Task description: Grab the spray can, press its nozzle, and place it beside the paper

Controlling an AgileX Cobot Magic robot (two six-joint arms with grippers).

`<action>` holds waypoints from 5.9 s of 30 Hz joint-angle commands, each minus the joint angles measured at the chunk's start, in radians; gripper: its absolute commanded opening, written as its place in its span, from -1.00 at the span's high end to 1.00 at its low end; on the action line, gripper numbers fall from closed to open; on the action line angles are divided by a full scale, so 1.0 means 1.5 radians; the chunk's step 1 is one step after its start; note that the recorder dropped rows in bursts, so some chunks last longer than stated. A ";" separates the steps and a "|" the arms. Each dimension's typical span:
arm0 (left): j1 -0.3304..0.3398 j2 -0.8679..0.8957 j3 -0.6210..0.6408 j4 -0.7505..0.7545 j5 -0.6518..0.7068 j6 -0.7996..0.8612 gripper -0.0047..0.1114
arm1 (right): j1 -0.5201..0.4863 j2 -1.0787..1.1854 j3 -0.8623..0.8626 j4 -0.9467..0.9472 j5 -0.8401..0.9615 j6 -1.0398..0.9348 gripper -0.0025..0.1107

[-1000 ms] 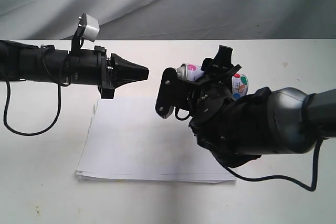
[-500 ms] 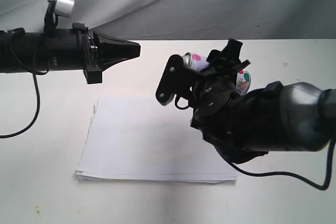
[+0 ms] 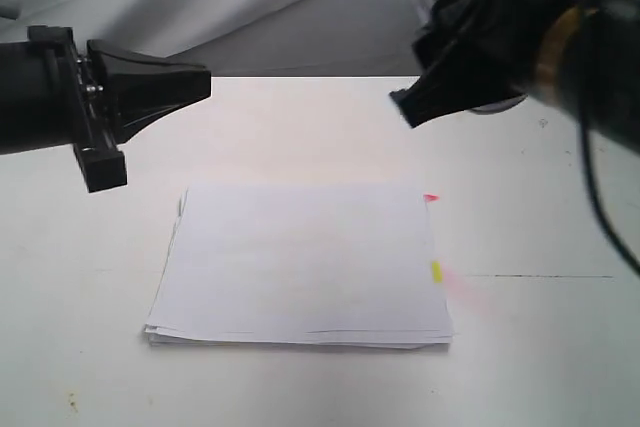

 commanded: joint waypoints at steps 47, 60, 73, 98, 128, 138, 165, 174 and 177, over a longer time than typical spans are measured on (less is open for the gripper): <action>0.000 -0.507 0.219 -0.012 -0.453 -0.263 0.92 | -0.071 -0.112 0.223 -0.219 -0.032 0.489 0.96; 0.000 -0.507 0.219 -0.012 -0.453 -0.261 0.92 | -0.071 -0.114 0.223 -0.219 -0.033 0.472 0.96; 0.000 -0.507 0.219 -0.012 -0.453 -0.261 0.92 | -0.199 -0.231 0.206 -0.184 -0.145 0.344 0.96; 0.000 -0.507 0.219 -0.012 -0.453 -0.256 0.92 | -0.435 0.064 0.300 0.742 -0.855 -0.600 0.96; 0.000 -0.507 0.219 -0.012 -0.453 -0.258 0.92 | -0.435 0.421 0.311 0.834 -1.145 -0.752 0.96; 0.000 -0.507 0.219 -0.012 -0.453 -0.258 0.92 | -0.435 0.421 0.311 0.834 -1.145 -0.752 0.89; 0.000 -0.507 0.219 -0.012 -0.453 -0.258 0.92 | -0.414 0.110 0.390 0.872 -1.087 -0.760 -0.81; 0.000 -0.507 0.219 -0.012 -0.453 -0.256 0.92 | -0.345 -0.302 0.392 0.900 -0.724 -0.747 -0.81; 0.000 -0.507 0.219 -0.012 -0.453 -0.256 0.92 | -0.331 -0.425 0.393 0.886 -0.631 -0.733 -0.81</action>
